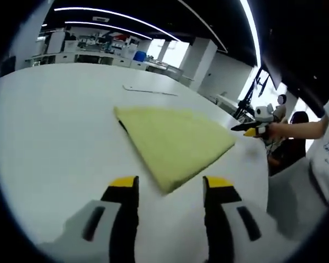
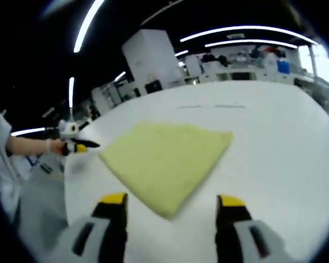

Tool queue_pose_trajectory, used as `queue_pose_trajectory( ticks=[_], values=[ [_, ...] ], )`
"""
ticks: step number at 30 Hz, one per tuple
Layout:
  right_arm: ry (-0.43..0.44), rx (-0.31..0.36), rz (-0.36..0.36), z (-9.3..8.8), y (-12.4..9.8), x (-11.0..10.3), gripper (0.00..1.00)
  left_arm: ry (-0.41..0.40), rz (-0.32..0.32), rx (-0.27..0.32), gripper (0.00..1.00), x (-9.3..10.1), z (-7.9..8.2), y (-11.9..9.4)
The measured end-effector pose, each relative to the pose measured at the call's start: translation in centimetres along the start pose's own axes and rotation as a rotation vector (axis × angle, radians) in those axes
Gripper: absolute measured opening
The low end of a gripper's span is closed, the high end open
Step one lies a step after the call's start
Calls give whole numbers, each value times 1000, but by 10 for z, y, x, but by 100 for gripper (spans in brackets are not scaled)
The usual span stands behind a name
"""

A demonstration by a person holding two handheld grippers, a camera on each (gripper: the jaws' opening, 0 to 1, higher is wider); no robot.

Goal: Fold the garment on the visible template until the final outline fits inside the template.

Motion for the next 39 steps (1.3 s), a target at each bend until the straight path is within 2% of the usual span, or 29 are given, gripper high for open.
queue_pose_trajectory(
  ticks=[4,8,11,17,21,25,35,39],
  values=[
    [-17,-17,-8,-7,0,-5,52,-37,10,15,35,2,-1,-1],
    [-49,-38,-12,-12,1,-5,39,-37,32,8,29,5,-5,-2],
    [-40,-43,-15,-17,3,-3,31,-58,51,8,23,6,-8,-2],
    [-44,-44,-16,-22,6,2,11,-40,62,-10,19,5,-14,-1],
    [-37,-36,-10,-22,8,2,8,-45,76,-14,17,3,-17,1],
    [-25,-30,-4,-23,10,2,8,-55,81,-9,16,2,-16,2],
    [-1,-14,11,-27,14,0,0,-57,77,-5,13,2,-17,6],
    [10,-8,11,-27,14,-1,0,-52,60,-4,13,4,-16,9]
  ],
)
Point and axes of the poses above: the point that each gripper's makers call its tool centre point, and the gripper's own axes: y roughly forward along the fingers, x roughly to its right, z roughly out of its top, the point moved 8 cm from there along -y, roughly backward along the fingers, and after that the axes turned 10 degrees about z, right-handed, at the moved point
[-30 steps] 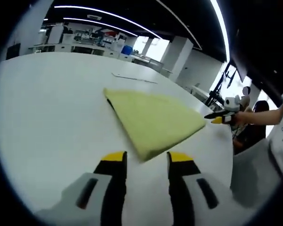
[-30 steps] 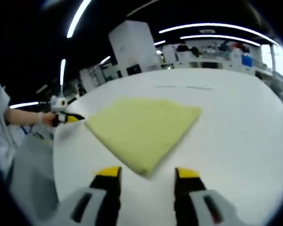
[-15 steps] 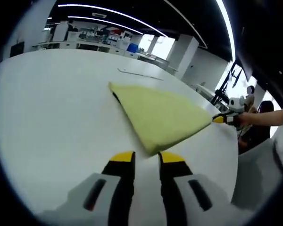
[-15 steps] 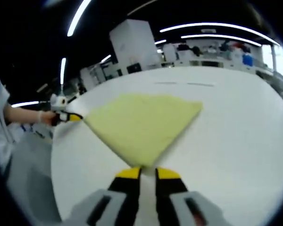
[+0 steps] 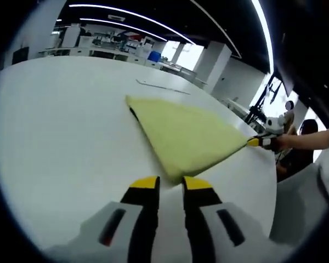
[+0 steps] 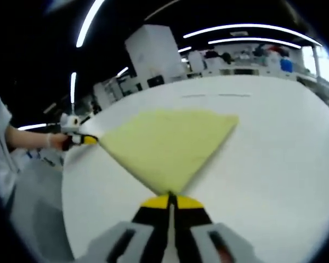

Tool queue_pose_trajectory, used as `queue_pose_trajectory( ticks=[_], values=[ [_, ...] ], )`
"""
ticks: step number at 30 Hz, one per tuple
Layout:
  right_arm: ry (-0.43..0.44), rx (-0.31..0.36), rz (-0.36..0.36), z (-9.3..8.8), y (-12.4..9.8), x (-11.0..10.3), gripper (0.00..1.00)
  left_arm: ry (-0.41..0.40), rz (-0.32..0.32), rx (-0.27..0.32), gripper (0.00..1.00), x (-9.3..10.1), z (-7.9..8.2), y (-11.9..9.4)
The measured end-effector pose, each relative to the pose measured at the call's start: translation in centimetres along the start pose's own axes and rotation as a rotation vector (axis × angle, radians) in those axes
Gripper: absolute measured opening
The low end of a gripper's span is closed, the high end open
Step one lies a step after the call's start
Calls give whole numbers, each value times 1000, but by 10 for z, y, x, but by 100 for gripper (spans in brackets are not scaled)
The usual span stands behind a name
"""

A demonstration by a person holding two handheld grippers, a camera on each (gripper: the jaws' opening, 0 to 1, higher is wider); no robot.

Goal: Fold the garment on the visible template until the final outline fits inside the template.

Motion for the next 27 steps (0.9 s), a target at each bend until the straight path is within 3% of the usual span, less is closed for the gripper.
queue_pose_trajectory(
  ticks=[9,19,27],
  values=[
    [10,12,1,1,-2,0,0,37,-5,-4,0,1,1,6],
    [14,36,9,3,-14,2,0,111,-21,-21,0,4,5,0],
    [0,20,22,-4,-23,-6,0,151,-47,-71,0,12,-8,-13]
  ],
)
Point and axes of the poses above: the point that each gripper's makers call its tool centre point, and the gripper's own axes: y roughly forward along the fingers, x roughly to its right, z roughly out of its top, the point moved 8 cm from there along -y, roughly backward along the fingers, and after that the axes turned 10 degrees about z, right-handed, at the moved point
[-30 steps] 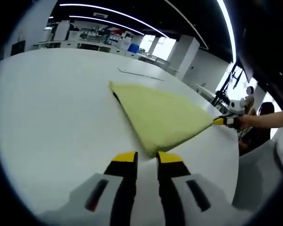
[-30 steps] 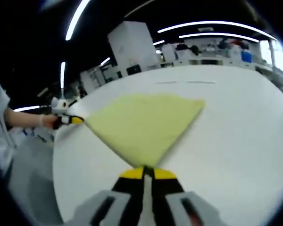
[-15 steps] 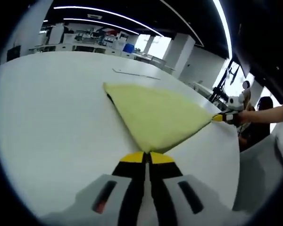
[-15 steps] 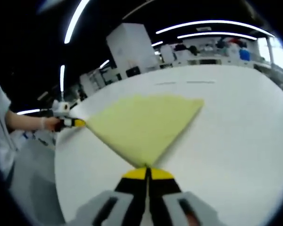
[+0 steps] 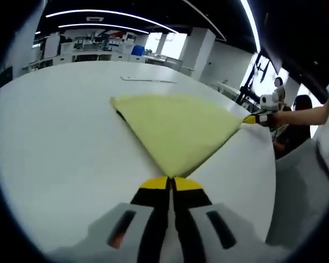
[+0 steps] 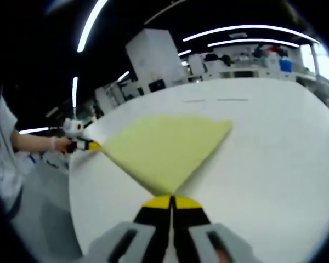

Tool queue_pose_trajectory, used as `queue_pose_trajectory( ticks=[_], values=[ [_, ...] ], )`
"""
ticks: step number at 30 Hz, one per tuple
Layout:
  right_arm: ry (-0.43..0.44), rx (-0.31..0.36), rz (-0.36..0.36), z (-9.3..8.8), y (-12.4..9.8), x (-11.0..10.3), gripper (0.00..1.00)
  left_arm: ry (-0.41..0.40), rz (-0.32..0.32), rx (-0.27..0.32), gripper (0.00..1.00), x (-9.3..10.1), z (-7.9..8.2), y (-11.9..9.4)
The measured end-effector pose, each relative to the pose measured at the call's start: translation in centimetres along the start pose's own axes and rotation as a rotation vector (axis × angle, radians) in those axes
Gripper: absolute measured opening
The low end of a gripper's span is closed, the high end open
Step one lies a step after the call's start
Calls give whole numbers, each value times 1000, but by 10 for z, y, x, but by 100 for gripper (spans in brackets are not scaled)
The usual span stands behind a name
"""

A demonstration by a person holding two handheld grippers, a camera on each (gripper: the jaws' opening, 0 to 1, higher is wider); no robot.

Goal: Fold the garment on the visible template until the final outline fits inside the template.

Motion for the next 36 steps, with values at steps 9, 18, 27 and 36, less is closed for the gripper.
queue_pose_trajectory(
  ticks=[9,18,27,36],
  values=[
    [21,-8,11,-13,-7,-16,0,-22,-19,-13,0,14,-16,-14],
    [30,-11,11,-16,-5,-29,0,-38,-15,-13,0,15,-18,-17],
    [51,-14,14,-14,-10,-27,0,-64,-18,-13,3,11,-22,-24],
    [27,35,-7,5,-23,-39,36,-66,35,68,39,5,-8,-42]
  ],
)
Point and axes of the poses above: the point that each gripper's makers call its tool centre point, and the gripper's own axes: y roughly forward along the fingers, x roughly to its right, z roughly out of its top, the point moved 8 cm from there along -y, roughly backward along the fingers, and after that the axes turned 10 degrees about z, right-handed, at the moved point
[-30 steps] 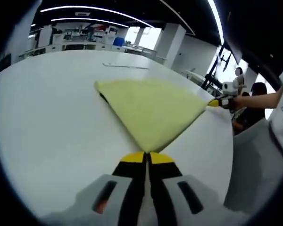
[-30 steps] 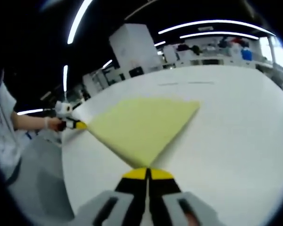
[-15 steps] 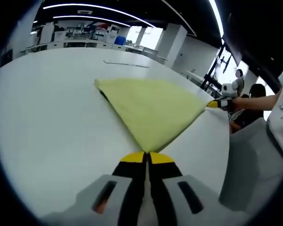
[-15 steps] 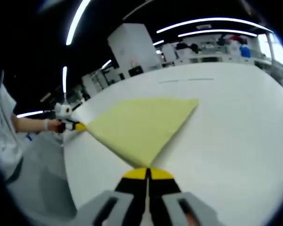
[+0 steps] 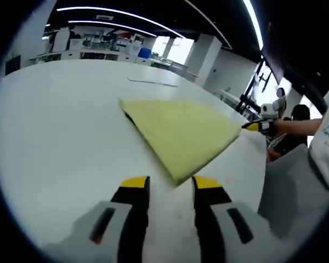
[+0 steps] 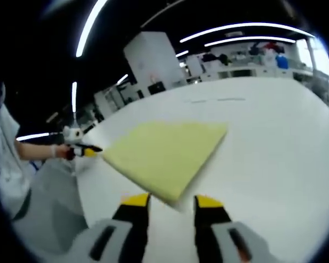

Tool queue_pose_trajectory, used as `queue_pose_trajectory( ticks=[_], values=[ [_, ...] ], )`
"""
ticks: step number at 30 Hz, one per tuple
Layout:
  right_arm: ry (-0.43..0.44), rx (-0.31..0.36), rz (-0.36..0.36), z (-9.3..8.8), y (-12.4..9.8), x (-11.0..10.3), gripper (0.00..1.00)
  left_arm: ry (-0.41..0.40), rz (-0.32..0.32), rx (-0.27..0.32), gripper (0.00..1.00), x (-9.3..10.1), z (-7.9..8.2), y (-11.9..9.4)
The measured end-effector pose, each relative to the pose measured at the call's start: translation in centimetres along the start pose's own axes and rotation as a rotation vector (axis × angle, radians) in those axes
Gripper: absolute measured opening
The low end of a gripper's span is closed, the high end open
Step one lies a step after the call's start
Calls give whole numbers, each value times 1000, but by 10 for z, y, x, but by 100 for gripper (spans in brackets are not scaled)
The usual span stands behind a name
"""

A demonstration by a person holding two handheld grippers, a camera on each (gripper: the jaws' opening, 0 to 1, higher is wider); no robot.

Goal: Fold the garment on the visible template until the final outline fits inside the template.

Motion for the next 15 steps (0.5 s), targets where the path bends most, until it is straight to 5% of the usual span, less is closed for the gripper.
queue_pose_trajectory(
  ticks=[7,10,15],
  values=[
    [-44,20,-27,7,-5,-5,64,3,44,85,78,5,13,-11],
    [-36,21,-92,7,-7,-2,94,2,77,101,99,8,12,-14],
    [-21,60,-103,6,-11,0,100,-13,66,115,99,14,13,-17]
  ],
)
Point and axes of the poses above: the point that each gripper's makers call its tool centre point, and the gripper's own axes: y roughly forward along the fingers, x roughly to its right, z roughly out of its top, the point moved 8 cm from there along -y, roughly backward along the fingers, and after that the axes turned 10 degrees about z, right-handed, at the moved point
